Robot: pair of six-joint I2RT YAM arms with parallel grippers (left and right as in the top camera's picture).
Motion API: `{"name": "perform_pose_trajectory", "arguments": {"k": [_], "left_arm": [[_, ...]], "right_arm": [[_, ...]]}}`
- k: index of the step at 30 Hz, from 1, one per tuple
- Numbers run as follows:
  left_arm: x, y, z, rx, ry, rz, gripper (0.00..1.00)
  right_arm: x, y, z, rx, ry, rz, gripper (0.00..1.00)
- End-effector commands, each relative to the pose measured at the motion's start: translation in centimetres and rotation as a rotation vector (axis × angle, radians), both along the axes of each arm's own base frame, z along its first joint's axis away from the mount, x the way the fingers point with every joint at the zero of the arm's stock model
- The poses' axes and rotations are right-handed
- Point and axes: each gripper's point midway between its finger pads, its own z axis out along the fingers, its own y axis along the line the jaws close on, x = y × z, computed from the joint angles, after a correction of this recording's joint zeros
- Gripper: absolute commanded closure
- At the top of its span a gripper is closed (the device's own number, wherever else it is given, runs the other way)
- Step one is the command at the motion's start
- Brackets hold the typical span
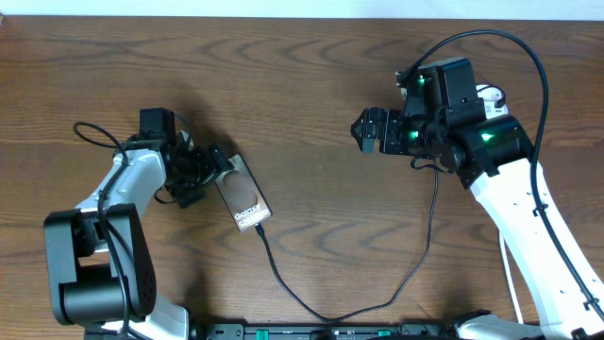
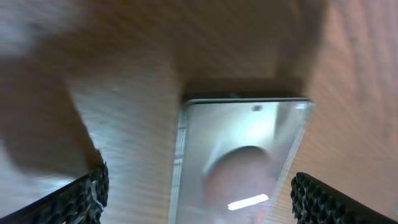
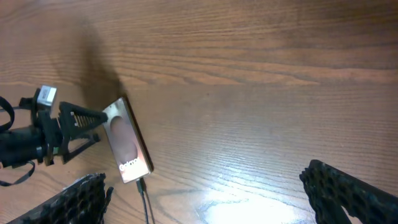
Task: Plug charger to phone and switch on socket
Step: 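Lower the phone flat onto the table with the left gripper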
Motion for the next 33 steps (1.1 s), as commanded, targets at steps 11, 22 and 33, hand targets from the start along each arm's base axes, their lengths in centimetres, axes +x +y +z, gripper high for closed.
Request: {"name": "perform_pose_trajectory", "arguments": {"k": [11,22,33], "left_arm": [[-1.7,3.7,8.4,0.286,-0.141,-0.105,0.0],[-1.0,-1.5,16.1,0.354,-0.401,-0.381,0.02],[-0.4,-4.4,17.3,0.471,-0.48,-0.521,0.02]], "right_arm": [[-0.2,-0.4,0.8,-0.011,-0.015,0.003,0.01],[-0.9,-0.6,0.3,-0.022,0.023,0.0,0.01],[-1.1,-0.8,0.2,-0.03,0.026,0.007,0.01]]}}
